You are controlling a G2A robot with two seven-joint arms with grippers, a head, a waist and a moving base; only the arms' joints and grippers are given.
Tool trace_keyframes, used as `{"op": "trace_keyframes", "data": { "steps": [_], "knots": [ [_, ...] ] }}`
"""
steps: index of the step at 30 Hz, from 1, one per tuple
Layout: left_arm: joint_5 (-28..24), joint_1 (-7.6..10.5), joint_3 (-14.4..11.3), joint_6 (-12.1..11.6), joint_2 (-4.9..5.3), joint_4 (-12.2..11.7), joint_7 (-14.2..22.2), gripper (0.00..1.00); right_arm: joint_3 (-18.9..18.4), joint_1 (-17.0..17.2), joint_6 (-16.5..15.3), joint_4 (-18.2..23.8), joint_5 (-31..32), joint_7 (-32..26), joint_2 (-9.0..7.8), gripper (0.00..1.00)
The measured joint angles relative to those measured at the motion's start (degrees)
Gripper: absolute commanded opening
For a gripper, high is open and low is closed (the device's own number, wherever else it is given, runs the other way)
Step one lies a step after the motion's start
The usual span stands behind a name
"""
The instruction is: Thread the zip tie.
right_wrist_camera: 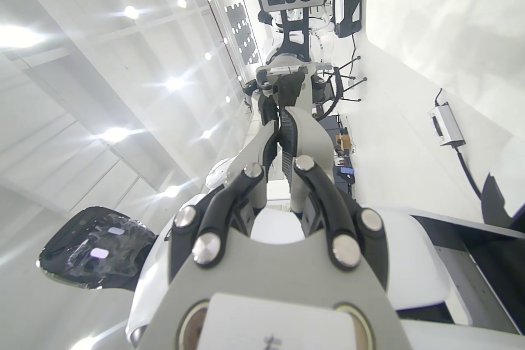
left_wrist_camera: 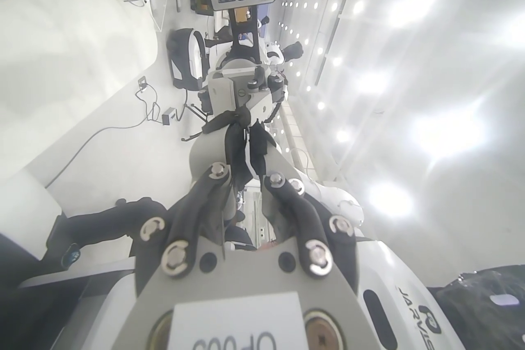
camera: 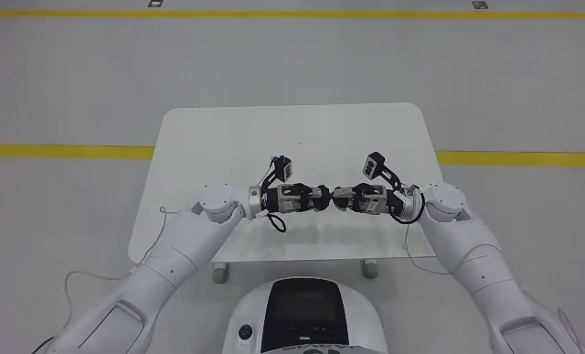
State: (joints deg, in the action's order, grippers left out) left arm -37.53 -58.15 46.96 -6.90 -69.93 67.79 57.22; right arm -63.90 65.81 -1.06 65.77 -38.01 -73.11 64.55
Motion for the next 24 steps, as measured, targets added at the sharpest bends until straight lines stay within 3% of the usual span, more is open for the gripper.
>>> {"op": "trace_keyframes", "data": {
  "steps": [14,15,17,24],
  "knots": [
    [0.15,0.33,-0.5,0.21,-0.09,-0.26,-0.12,0.0,0.36,-0.11,0.07,0.01,0.15,-0.22,-0.02,0.0],
    [0.14,0.35,-0.52,0.2,-0.1,-0.27,-0.12,0.0,0.36,-0.11,0.07,0.0,0.14,-0.21,-0.02,0.07],
    [0.1,0.4,-0.54,0.13,-0.1,-0.29,-0.11,0.0,0.32,-0.08,0.15,-0.07,0.04,-0.08,-0.03,1.0],
    [0.4,0.37,-0.16,-0.66,0.03,-0.33,-0.7,0.0,-1.29,0.36,0.14,-0.35,-1.32,0.33,-0.36,1.0]
  ]
}}
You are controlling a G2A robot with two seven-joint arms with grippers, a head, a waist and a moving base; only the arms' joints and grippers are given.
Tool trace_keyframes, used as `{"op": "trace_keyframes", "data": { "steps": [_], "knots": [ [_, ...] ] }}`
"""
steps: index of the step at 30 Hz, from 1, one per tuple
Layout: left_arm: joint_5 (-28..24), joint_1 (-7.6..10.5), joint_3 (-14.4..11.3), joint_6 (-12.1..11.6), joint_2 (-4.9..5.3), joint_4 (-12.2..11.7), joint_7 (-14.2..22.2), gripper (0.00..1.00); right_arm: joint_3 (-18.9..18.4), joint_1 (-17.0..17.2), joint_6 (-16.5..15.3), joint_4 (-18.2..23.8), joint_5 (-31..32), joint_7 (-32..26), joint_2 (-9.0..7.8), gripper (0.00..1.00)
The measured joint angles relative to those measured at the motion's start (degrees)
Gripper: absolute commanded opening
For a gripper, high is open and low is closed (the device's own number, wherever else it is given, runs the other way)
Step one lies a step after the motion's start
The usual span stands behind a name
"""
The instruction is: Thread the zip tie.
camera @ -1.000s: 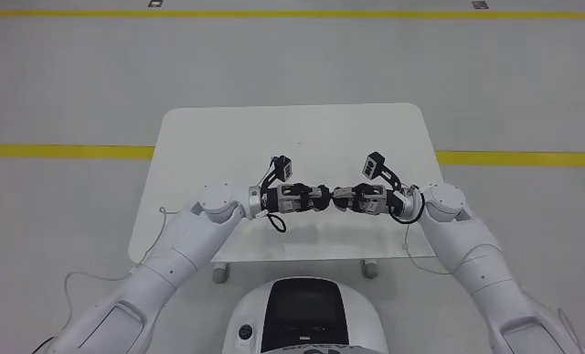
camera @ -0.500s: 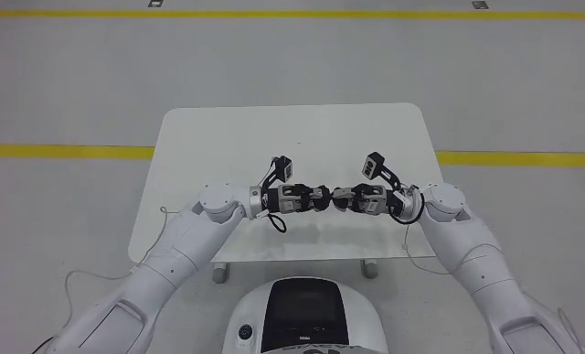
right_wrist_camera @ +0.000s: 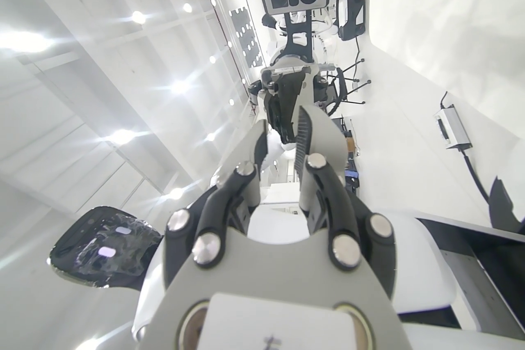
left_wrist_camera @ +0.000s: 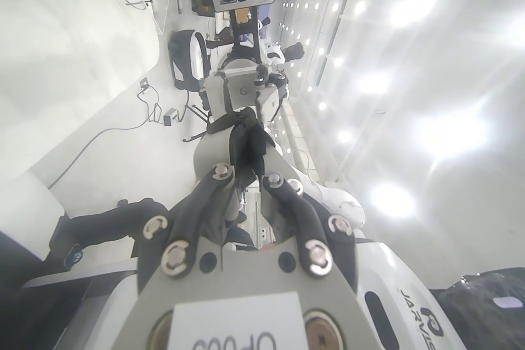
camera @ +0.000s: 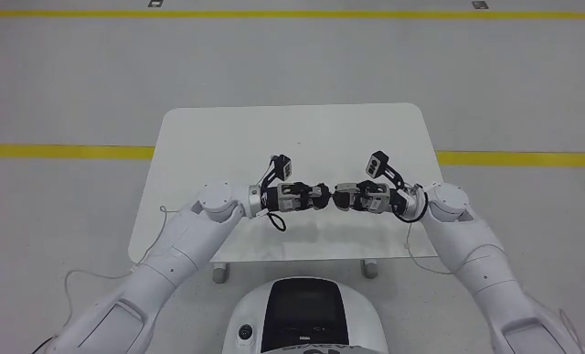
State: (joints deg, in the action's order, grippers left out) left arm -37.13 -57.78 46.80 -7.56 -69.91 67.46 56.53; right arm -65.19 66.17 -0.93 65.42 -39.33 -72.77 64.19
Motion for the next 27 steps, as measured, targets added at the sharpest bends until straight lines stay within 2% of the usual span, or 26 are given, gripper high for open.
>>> {"op": "trace_keyframes", "data": {
  "steps": [6,10,15,17,18,19,21,22,23,25,27],
  "knots": [
    [1.27,-0.38,0.42,-1.3,0.24,0.96,-0.9,0.0,-1.91,0.89,-0.67,0.2,-2.2,1.8,-0.23,1.0],
    [0.57,-0.77,0.68,-0.25,0.36,2.29,-0.95,0.0,-2.34,1.24,-1.24,0.43,-2.86,4.27,-0.15,1.0],
    [0.84,-0.82,0.66,-0.43,0.36,2.18,-1.18,0.0,-2.33,1.23,-1.22,0.42,-2.83,4.08,-0.15,1.0],
    [3.66,-0.85,0.73,-2.51,0.43,2.0,-3.74,0.0,-2.33,1.23,-1.22,0.42,-2.83,4.08,-0.15,1.0],
    [6.19,-0.93,0.6,-5.01,0.44,1.73,-5.38,0.0,-2.33,1.23,-1.22,0.42,-2.83,4.08,-0.15,1.0],
    [9.16,-1.15,0.47,-9.17,0.38,1.13,-6.79,0.0,-2.33,1.23,-1.22,0.42,-2.83,4.08,-0.15,1.0],
    [10.72,-1.24,1.39,-13.99,0.16,1.52,-8.39,0.0,-2.32,1.23,-1.22,0.42,-2.83,4.08,-0.15,1.0],
    [11.25,-1.44,1.96,-14.23,0.1,2.04,-8.81,0.0,-2.32,1.23,-1.22,0.42,-2.83,4.08,-0.15,1.0],
    [12.52,-1.71,2.59,-13.51,0.06,2.64,-9.08,0.0,-2.32,1.23,-1.22,0.42,-2.83,4.09,-0.15,1.0],
    [16.96,-2.48,4.03,-11.94,0.0,3.79,-9.46,0.0,-2.32,1.23,-1.22,0.42,-2.83,4.09,-0.15,1.0],
    [20.44,-3.24,5.28,-11.83,-0.14,4.83,-9.38,0.0,-2.33,1.23,-1.22,0.42,-2.83,4.09,-0.15,1.0]
  ]
}}
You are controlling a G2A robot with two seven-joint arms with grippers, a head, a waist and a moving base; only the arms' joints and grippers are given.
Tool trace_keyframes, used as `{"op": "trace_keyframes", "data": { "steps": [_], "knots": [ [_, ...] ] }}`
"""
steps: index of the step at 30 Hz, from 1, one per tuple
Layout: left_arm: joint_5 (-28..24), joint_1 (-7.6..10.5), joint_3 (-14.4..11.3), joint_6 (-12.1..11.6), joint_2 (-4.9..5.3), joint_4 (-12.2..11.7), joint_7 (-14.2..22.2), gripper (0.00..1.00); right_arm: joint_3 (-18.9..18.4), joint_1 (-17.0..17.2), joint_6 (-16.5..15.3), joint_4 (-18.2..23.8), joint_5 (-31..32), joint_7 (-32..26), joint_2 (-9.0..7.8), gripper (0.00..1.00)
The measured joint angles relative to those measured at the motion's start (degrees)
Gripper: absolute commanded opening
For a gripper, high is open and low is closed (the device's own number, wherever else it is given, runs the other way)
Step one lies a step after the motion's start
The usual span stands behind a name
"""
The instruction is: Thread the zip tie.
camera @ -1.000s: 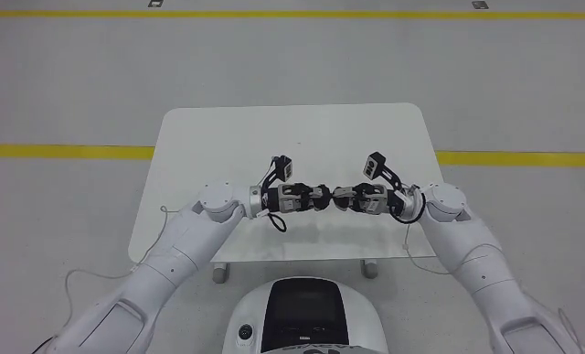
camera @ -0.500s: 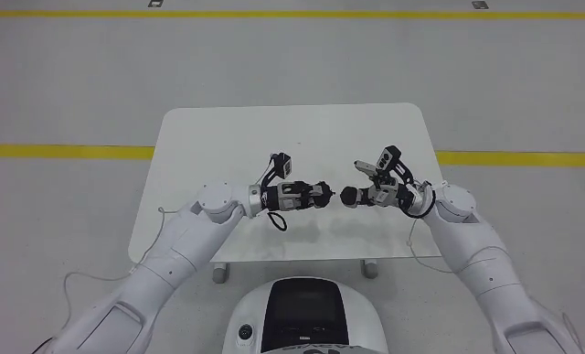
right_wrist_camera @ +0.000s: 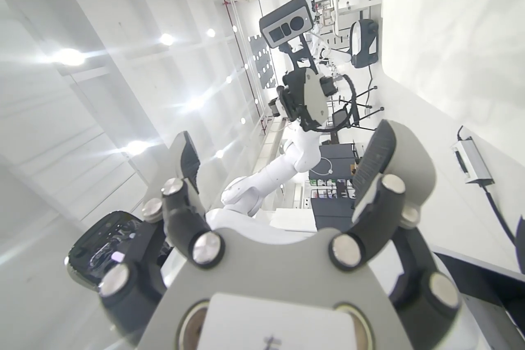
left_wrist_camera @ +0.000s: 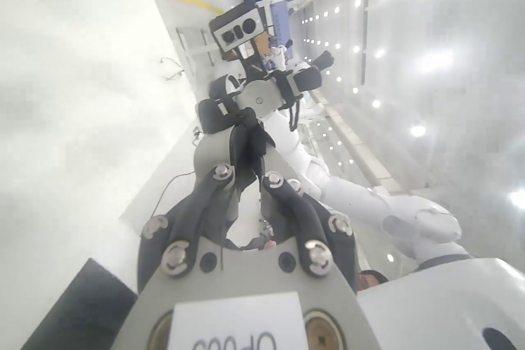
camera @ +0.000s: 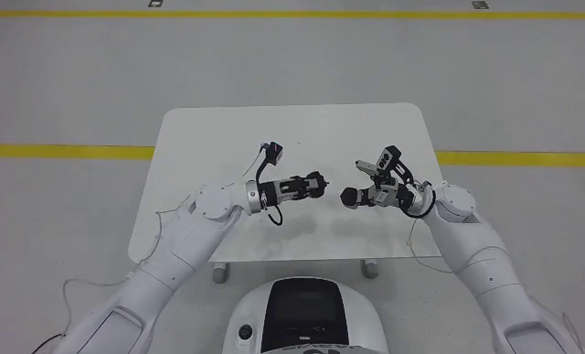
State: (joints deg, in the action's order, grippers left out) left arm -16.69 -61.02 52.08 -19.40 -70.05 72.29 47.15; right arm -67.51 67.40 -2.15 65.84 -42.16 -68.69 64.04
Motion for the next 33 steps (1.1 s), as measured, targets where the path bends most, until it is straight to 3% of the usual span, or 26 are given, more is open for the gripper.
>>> {"op": "trace_keyframes", "data": {
  "steps": [6,12,21,24,28,33],
  "knots": [
    [6.5,-1.49,2.28,-0.09,-0.49,2.31,0.28,0.0,0.0,0.0,0.0,0.0,0.0,0.0,0.0,1.0],
    [5.62,-2.57,4.18,-0.08,-1.11,3.53,1.85,0.0,0.0,0.0,0.0,0.0,0.0,0.0,0.0,1.0],
    [5.64,-2.58,4.17,-0.08,-1.11,3.56,1.87,0.0,-1.49,0.66,-0.39,1.34,1.64,1.46,-0.48,1.0],
    [5.64,-2.58,4.17,-0.08,-1.11,3.56,1.87,0.0,-5.39,1.77,0.39,2.85,6.27,1.38,-1.98,1.0],
    [5.64,-2.58,4.17,-0.08,-1.11,3.56,1.87,0.0,-10.61,3.84,4.04,6.86,18.07,-0.37,-4.56,1.0],
    [5.64,-2.58,4.17,-0.08,-1.11,3.56,1.87,0.0,-15.28,6.37,7.84,10.12,26.37,-0.8,-6.52,1.0]
  ]
}}
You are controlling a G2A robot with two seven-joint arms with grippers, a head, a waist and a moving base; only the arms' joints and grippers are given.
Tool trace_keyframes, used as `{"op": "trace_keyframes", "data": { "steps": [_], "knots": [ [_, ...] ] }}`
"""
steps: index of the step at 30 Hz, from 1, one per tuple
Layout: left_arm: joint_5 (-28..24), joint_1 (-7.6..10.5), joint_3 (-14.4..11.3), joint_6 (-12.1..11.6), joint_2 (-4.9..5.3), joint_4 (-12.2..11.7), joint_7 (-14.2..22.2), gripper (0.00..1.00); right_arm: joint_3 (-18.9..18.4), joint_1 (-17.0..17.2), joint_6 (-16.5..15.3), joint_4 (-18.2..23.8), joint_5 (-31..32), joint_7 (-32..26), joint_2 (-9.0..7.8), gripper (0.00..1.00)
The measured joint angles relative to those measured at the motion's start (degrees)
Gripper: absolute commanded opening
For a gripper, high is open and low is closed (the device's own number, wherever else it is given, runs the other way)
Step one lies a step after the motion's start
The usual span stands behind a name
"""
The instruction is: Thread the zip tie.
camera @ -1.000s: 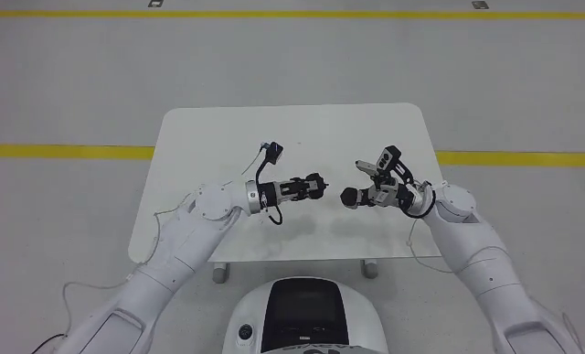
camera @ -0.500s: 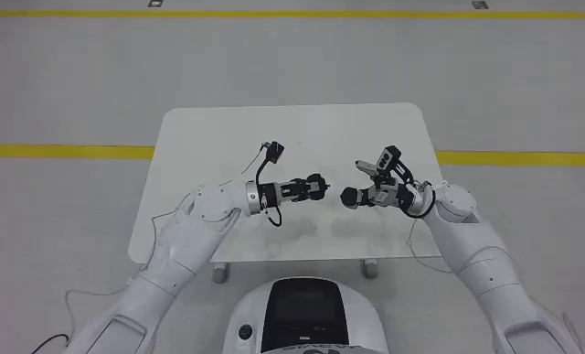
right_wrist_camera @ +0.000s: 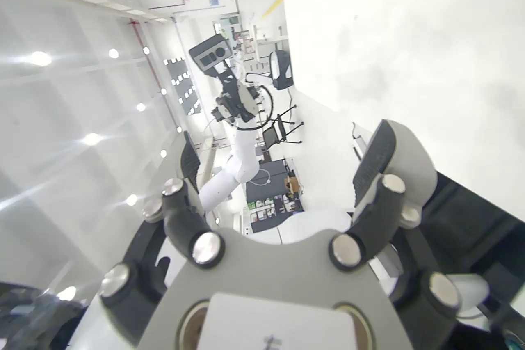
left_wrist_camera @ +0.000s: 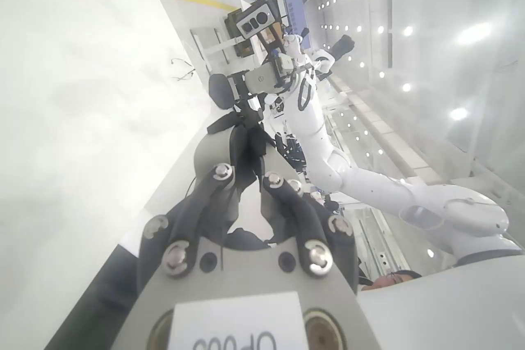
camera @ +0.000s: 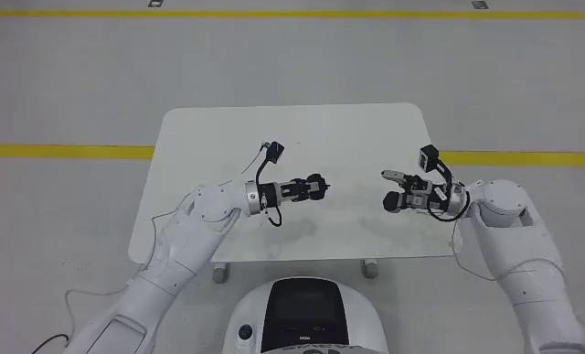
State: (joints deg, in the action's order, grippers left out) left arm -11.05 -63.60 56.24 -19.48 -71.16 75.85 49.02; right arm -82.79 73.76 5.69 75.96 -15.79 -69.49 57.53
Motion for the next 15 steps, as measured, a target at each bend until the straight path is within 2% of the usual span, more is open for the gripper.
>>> {"op": "trace_keyframes", "data": {
  "steps": [4,11,15],
  "knots": [
    [0.0,0.0,0.0,0.0,0.0,0.0,0.0,0.0,-1.22,1.14,0.99,1.72,2.75,1.26,-0.51,1.0],
    [0.0,0.0,0.0,0.0,0.0,0.0,0.0,0.0,-1.18,1.14,0.89,1.63,2.7,1.31,-0.48,1.0],
    [0.0,0.0,0.0,0.0,0.0,0.0,0.0,0.0,-2.62,0.99,0.9,0.17,3.98,3.85,-0.88,1.0]
  ]
}}
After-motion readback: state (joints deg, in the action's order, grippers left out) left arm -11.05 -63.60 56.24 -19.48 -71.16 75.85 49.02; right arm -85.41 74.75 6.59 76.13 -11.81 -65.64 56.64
